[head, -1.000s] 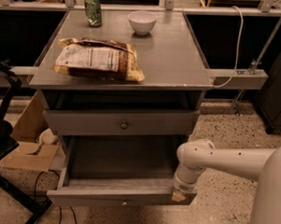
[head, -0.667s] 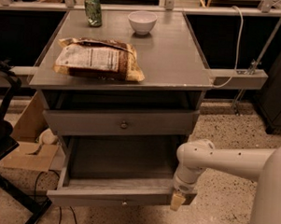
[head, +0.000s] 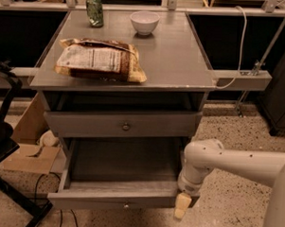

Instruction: Open middle drawer

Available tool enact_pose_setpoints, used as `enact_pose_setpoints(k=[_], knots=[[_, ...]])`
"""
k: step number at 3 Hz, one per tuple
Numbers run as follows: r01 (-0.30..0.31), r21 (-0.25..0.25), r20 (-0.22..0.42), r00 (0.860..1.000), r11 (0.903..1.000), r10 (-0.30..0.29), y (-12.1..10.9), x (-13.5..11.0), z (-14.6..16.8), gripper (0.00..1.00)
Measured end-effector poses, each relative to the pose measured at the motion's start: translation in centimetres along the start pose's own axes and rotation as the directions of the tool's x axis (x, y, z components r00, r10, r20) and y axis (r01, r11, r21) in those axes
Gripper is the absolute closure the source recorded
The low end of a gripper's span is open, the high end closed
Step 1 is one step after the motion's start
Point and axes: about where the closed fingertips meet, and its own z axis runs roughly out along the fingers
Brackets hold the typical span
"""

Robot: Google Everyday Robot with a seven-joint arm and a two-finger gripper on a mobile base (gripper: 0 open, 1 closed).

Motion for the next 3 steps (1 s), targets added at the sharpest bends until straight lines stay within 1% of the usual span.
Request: enact_pose_setpoints(k=[1,2,3], knots=[[0.000,0.000,0.000,1.000,1.0000,0.000,0.3,-0.3,-0.1,0.00],[0.021,-0.028,0.018,1.000,0.9994,-0.021,3.0,0.5,-3.3,0.00],[0.080,0.033,0.023,0.996,0.9963,-0.081,5.7,2.0,-12.6,0.00]])
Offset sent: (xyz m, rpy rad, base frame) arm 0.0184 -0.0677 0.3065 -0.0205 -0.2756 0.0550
